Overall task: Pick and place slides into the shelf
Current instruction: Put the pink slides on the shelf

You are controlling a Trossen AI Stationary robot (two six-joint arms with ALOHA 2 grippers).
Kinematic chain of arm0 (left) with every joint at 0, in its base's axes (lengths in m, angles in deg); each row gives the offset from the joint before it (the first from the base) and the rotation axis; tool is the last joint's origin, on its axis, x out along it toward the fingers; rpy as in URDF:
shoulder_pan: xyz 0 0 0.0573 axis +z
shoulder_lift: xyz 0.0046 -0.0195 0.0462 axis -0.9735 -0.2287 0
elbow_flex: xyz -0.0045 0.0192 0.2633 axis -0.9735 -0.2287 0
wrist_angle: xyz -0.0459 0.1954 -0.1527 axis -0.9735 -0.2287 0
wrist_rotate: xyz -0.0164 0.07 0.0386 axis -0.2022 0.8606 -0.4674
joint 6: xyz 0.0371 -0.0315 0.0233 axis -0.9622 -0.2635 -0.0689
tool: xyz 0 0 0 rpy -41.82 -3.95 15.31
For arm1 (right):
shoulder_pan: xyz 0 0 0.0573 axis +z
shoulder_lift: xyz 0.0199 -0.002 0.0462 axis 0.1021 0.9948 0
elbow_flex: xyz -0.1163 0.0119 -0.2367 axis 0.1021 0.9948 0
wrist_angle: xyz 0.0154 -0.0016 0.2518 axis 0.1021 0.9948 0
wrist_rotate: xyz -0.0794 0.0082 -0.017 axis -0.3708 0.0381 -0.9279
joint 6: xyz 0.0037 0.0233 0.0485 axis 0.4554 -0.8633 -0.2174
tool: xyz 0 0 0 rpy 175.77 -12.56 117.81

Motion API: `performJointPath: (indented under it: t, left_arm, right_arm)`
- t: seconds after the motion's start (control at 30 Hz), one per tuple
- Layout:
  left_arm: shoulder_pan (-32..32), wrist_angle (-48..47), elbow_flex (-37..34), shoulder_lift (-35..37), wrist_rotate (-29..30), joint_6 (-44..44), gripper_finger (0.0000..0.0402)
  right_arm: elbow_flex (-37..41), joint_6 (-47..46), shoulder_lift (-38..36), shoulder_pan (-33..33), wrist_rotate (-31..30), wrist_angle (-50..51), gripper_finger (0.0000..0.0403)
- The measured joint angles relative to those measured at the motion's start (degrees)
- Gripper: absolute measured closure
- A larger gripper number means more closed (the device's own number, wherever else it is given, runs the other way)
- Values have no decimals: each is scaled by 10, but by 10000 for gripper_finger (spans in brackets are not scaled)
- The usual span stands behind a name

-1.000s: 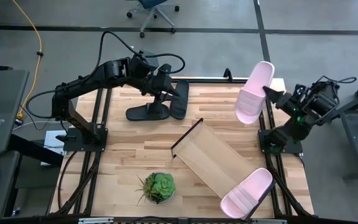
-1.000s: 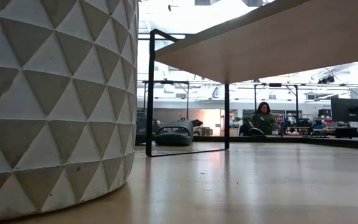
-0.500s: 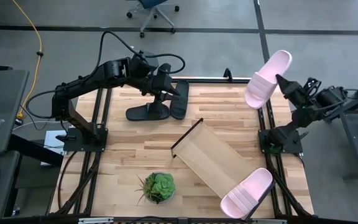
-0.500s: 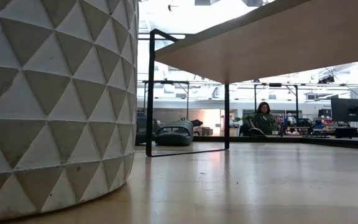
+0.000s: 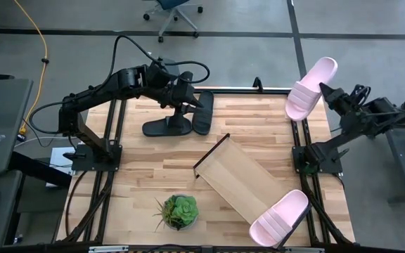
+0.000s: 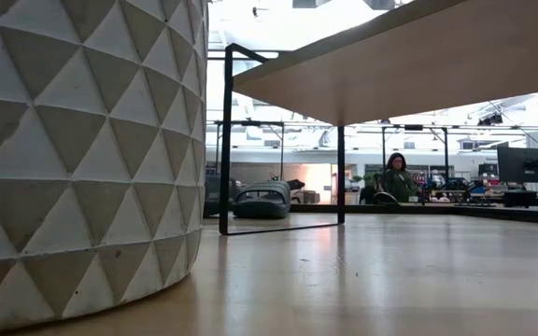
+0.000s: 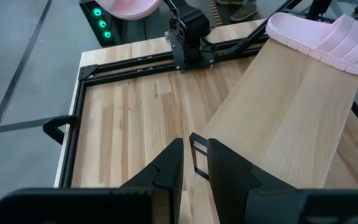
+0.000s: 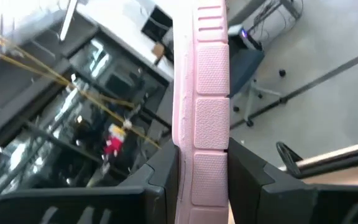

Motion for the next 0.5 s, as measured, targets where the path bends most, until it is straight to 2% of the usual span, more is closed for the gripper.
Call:
performJointPath:
  t: [0.27, 0.5]
  left_arm:
    - [0, 0, 0, 0, 14, 0, 341]
    - [0, 0, 0, 0, 19, 0, 341]
  right_arm:
    - [15, -4, 0, 0, -19, -11, 320]
    - [107, -54, 0, 1, 3, -97, 320]
